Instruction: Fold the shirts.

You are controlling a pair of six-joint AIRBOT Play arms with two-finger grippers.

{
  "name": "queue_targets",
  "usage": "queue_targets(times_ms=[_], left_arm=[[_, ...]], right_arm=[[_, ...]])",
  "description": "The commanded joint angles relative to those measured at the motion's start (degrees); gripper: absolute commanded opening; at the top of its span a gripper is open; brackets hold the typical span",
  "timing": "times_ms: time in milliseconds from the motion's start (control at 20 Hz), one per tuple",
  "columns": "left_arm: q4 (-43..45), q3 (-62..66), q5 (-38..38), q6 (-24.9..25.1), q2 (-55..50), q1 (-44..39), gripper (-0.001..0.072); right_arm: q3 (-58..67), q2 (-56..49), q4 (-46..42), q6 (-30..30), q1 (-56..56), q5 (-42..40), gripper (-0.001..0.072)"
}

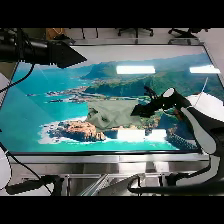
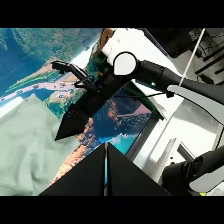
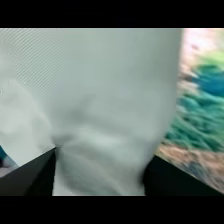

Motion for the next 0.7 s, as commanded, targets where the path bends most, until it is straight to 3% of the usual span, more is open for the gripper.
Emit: queue_targets(times_ms=[0, 50, 100, 250, 450, 650], left_arm=[[0.0, -0.02, -0.28, -0.02, 0.02, -0.02, 0.0015], [0.0, -0.02, -0.26, -0.02, 0.02, -0.04, 0.0015], [0.0, -0.02, -0.26, -0.02, 0.02, -0.04, 0.0015], [-0.07, -0.02, -0.79, -0.04, 0.02, -0.02, 0.0015], [-0.07, -0.02, -2.01, -0.04, 0.02, -0.04, 0.0015], [-0.11, -0.02, -2.93, -0.31, 0.02, -0.04, 0.0015]], right_arm=[[0.31, -2.19, 9.01, -6.91, 0.96, -1.27, 0.0309], [1.4, -2.16, 10.62, -9.01, 0.9, -0.13, 0.0096], [3.15, -2.16, 11.21, -9.97, 0.79, 1.38, 0.0014], [12.26, -0.55, 13.66, -9.84, -1.42, 6.93, 0.0013], [29.62, 4.13, 14.03, -3.13, -10.45, 10.01, 0.0012], [45.44, 6.25, 9.25, 10.6, -25.62, 13.97, 0.0012]])
